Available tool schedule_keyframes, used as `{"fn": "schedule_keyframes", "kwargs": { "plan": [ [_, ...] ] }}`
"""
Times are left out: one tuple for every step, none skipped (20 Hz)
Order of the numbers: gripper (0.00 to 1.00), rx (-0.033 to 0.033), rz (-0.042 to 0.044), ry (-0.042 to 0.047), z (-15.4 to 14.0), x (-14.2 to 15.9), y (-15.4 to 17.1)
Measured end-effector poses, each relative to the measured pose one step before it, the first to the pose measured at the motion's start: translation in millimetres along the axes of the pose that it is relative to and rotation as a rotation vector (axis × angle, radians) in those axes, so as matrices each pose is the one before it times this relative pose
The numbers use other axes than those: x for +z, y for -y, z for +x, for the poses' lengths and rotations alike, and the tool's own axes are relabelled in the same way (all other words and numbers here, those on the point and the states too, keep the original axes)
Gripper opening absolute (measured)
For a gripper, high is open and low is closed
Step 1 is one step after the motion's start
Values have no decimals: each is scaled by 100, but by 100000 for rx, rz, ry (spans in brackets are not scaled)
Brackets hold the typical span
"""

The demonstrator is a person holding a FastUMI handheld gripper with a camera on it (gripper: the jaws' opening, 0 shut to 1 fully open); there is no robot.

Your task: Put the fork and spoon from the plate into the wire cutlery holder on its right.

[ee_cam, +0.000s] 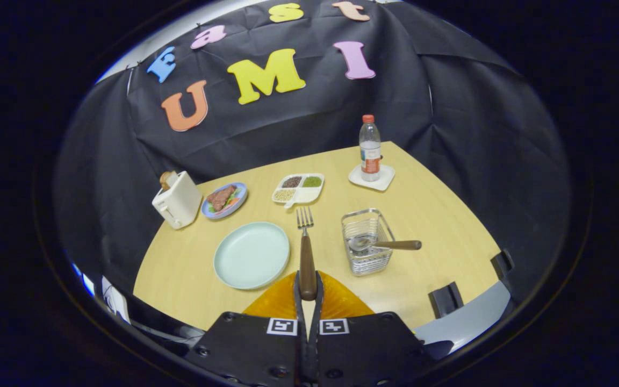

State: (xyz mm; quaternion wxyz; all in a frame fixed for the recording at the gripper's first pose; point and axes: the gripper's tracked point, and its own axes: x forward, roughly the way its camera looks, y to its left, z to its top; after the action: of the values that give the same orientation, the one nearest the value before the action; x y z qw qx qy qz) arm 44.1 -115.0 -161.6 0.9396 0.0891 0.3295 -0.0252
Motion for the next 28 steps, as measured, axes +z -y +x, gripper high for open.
{"fn": "schedule_keyframes", "kwargs": {
  "plan": [
    [1, -891, 812, 474, -156, 94, 730],
    [0, -802, 506, 312, -149, 69, 872],
    [1, -542, 590, 164, -41, -32, 620],
    [1, -1004, 796, -5, -29, 30, 776],
    [1, -1024, 537, 38, -39, -65, 834],
    [1, -306, 597, 71, -74, 14, 526],
    [1, -328, 609, -178, -1, -94, 383],
    [0, -729, 462, -128, 25, -116, 505],
    [0, -289, 196, -217, -18, -108, 322],
    [1, -80, 265, -382, -15, -101, 163],
    [1, -405, -81, -144, -63, -185, 220],
    [1, -119, -517, -137, -10, -35, 64],
    [1, -207, -162, 2, 60, -31, 104],
    [1, 159, 500, 488, 80, 127, 21],
    [1, 58, 627, 784, 54, 186, -3],
    [3, 59, 288, 20, 156, 39, -35],
    [4, 598, 164, 443, -31, -26, -105],
    [6, -268, -204, 250, -11, 64, 37],
    [7, -484, 22, 342, 168, 1, 10],
    [9, 1171, -142, 141, -65, 57, -248],
    [8, 1328, -146, 1080, -323, 221, -281],
    [15, 1214, 27, 1704, -368, 370, -358],
    [15, -318, -133, 1708, -60, 279, 25],
    [15, 1297, -544, 1751, -144, 261, -399],
    [22, 324, -896, 1708, -360, 337, -201],
    [27, -103, -1326, 1371, -358, 148, -230],
    [32, 252, -1303, 1488, -385, 151, -330],
    [36, 879, -1230, 1791, -394, 294, -508]
  ]
}}
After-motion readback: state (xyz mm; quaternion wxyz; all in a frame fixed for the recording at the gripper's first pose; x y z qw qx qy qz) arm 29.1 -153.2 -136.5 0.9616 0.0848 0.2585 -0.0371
